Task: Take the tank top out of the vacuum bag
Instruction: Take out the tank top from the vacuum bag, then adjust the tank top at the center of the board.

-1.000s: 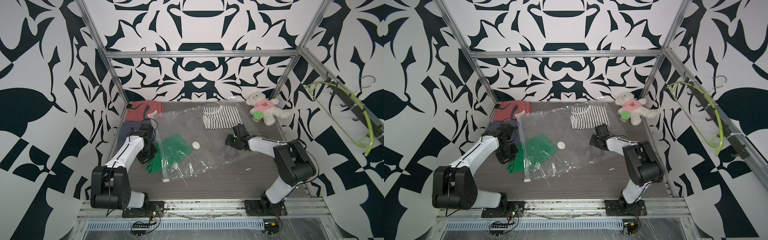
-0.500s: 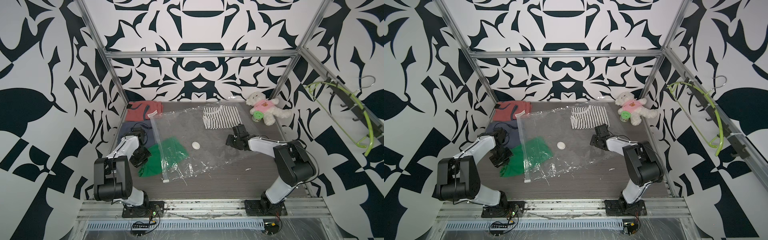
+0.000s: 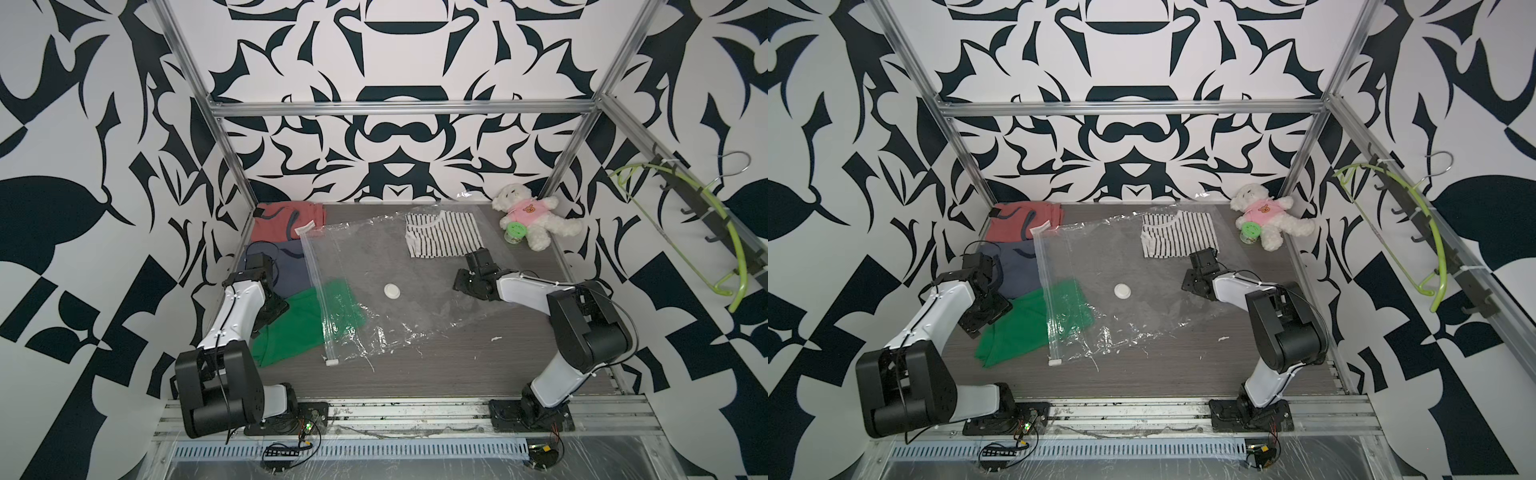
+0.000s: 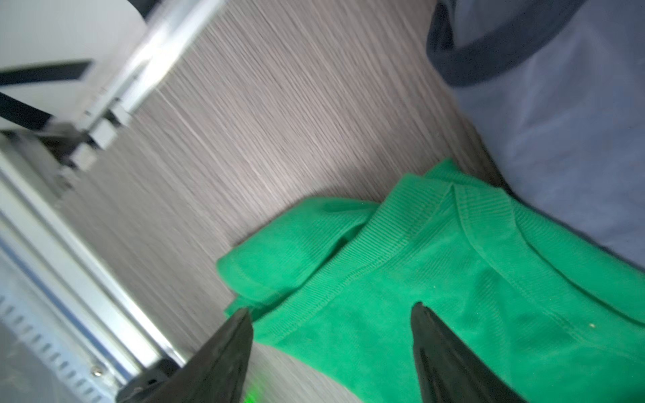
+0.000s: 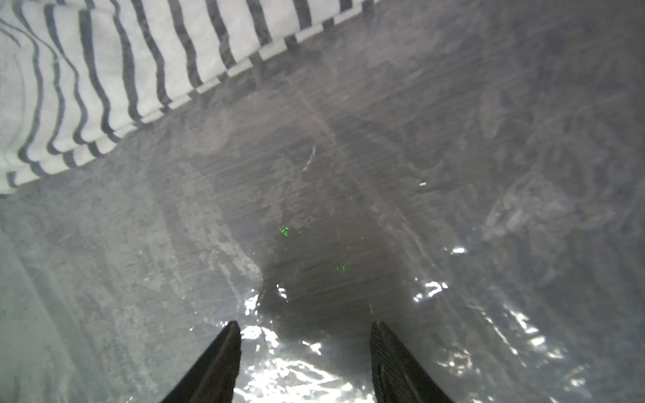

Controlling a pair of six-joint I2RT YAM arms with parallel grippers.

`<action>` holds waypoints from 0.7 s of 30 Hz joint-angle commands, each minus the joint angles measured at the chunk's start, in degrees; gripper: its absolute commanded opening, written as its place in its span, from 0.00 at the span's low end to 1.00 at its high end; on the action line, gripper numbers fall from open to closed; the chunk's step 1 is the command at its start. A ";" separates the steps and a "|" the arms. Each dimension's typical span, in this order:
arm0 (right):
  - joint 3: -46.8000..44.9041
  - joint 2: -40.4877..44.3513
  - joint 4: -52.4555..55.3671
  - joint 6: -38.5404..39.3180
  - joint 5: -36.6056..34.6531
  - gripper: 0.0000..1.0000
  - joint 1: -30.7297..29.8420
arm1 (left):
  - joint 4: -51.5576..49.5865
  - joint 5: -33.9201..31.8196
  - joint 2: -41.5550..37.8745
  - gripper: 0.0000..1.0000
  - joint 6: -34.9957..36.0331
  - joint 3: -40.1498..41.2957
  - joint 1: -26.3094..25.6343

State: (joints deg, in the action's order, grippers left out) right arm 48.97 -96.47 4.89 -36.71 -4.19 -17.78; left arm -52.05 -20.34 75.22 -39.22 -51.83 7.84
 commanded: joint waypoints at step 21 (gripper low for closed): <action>1.89 0.59 1.00 0.78 -4.48 0.62 -0.24 | 18.42 10.06 -5.16 0.77 -17.89 13.78 -8.77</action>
State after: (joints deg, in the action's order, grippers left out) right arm 49.71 -97.21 5.56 -36.42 -7.01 -17.78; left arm -36.47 -12.75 68.47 -56.27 -39.22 -2.00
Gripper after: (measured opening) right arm 0.624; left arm 0.770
